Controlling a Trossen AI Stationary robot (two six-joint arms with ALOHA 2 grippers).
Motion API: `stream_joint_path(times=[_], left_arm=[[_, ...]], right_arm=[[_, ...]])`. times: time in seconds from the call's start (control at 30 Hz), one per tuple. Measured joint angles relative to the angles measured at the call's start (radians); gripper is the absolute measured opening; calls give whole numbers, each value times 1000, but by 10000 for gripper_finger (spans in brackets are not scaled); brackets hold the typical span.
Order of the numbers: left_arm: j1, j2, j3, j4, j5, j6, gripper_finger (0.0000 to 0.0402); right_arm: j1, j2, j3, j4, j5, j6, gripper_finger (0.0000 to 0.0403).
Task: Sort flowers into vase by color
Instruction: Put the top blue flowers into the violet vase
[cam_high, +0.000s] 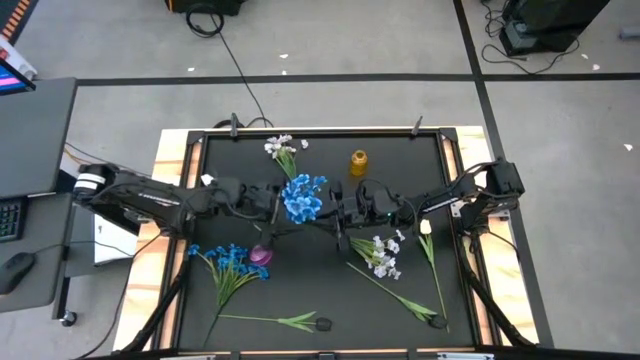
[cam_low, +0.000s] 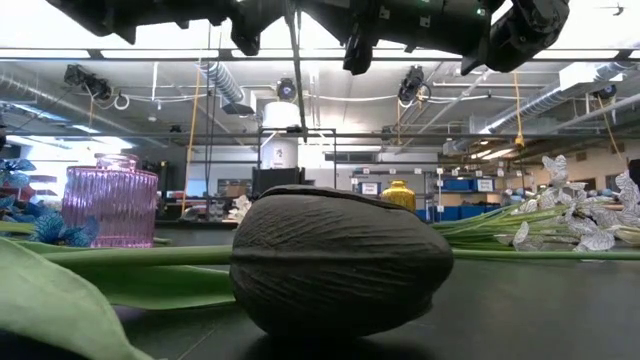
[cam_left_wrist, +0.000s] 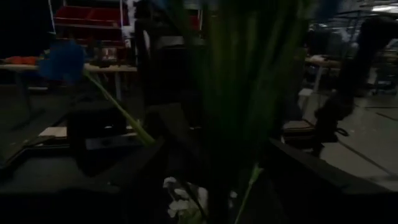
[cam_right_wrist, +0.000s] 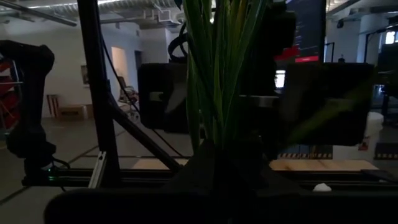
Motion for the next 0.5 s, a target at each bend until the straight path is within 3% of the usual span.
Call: stream_joint_path(times=[0.23, 0.5], left_arm=[[0, 17, 38, 3, -24, 0, 251], [0, 13, 40, -2, -23, -1, 188]], right_arm=[[0, 0, 0, -11, 0, -3, 32], [0, 0, 0, -26, 0, -3, 32]])
